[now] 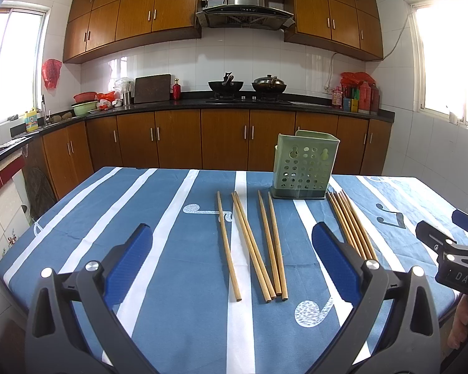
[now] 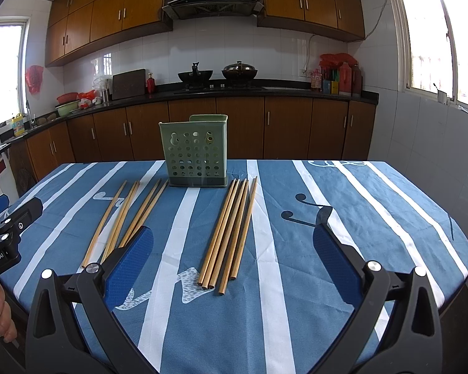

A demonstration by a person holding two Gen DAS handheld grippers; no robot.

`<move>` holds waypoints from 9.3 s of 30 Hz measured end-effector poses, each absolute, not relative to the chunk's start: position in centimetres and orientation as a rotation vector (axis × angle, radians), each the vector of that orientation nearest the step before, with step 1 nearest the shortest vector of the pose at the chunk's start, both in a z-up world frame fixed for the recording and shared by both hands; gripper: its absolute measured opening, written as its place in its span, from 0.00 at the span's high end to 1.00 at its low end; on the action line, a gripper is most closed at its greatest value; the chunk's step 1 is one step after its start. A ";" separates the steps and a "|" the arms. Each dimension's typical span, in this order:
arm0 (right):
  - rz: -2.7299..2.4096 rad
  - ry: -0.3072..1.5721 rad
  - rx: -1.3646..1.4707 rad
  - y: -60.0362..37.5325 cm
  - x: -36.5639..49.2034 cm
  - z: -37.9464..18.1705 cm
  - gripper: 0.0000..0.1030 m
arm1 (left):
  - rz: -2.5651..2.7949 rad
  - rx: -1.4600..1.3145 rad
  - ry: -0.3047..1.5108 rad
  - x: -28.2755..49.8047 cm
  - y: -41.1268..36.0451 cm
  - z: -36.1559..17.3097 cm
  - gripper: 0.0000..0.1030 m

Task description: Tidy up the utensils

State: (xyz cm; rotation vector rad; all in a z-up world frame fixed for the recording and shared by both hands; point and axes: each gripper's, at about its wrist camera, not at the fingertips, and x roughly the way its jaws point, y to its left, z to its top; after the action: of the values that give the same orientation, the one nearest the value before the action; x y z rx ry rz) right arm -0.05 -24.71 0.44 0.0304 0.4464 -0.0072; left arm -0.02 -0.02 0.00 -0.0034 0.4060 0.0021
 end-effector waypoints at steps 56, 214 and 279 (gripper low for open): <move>-0.061 0.832 0.195 -28.4 9.7 -5.5 0.57 | 0.128 -0.042 0.639 5.3 3.2 -4.0 0.04; -0.058 0.560 0.170 -32.8 10.2 2.1 0.93 | -0.080 -0.039 0.865 14.9 6.9 -6.5 0.93; 0.059 0.175 0.195 -28.0 18.8 15.1 0.93 | -0.300 -0.170 0.391 20.7 -2.8 14.6 0.93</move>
State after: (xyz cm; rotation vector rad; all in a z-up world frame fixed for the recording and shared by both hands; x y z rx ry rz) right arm 18.80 -28.04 15.13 0.1951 0.1750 0.0590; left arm 20.73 -2.78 14.58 -0.1704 0.3909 -0.2999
